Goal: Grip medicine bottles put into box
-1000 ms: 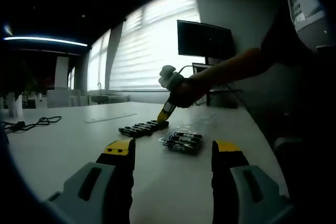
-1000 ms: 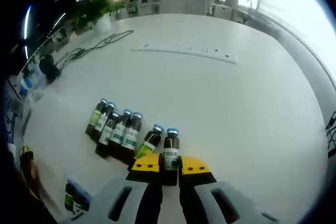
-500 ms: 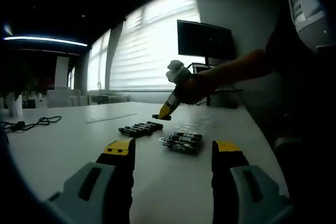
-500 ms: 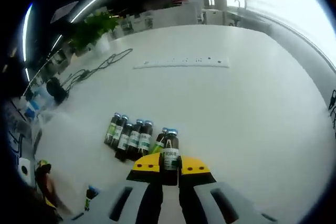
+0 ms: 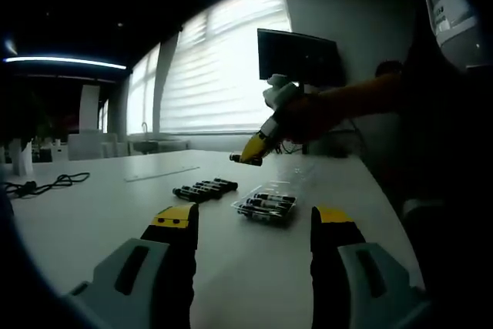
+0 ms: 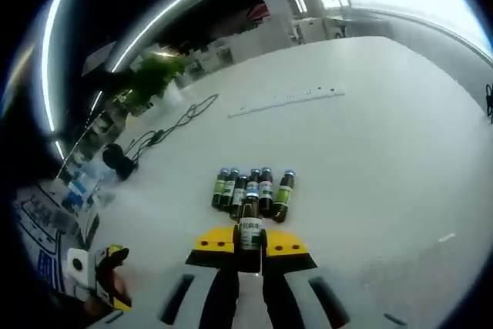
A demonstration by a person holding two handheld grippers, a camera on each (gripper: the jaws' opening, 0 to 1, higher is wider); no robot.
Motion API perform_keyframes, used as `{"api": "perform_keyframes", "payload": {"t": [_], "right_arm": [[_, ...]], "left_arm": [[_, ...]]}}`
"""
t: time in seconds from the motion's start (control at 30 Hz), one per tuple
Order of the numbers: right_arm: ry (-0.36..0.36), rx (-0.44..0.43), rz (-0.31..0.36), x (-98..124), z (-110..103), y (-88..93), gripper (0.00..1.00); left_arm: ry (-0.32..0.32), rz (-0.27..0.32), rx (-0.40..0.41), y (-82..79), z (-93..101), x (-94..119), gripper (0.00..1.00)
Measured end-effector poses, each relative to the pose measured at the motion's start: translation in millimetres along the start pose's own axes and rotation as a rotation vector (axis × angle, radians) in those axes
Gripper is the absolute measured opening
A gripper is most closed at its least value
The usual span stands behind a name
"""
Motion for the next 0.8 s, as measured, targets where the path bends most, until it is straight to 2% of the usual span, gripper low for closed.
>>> {"api": "perform_keyframes", "payload": {"t": [0.2, 0.53, 0.67, 0.8], "right_arm": [[-0.053, -0.069, 0.0, 10, -15, 23.5, 0.07], [-0.048, -0.08, 0.005, 13, -19, 61.0, 0.07], [-0.031, -0.092, 0.019, 10, -14, 74.9, 0.07], [-0.038, -0.134, 0.028, 9, -11, 78.9, 0.07]], "left_arm": [[0.0, 0.001, 0.004, -0.2, -0.3, 0, 0.51], [0.004, 0.001, 0.004, -0.4, 0.3, 0, 0.51], [0.007, -0.001, -0.001, 0.1, 1.2, 0, 0.51], [0.008, 0.001, 0.012, -0.3, 0.5, 0, 0.51]]}}
Point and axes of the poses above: the point that each gripper's makers call its tool centre point, and the gripper's own axes: x roughly backward along the fingers, z roughly to its right, y roughly out of its underside, the point moved 1 cm from there along x, roughly backward along the fingers, and after that the axes turned 4 degrees about -y, right-handed, at the moved point
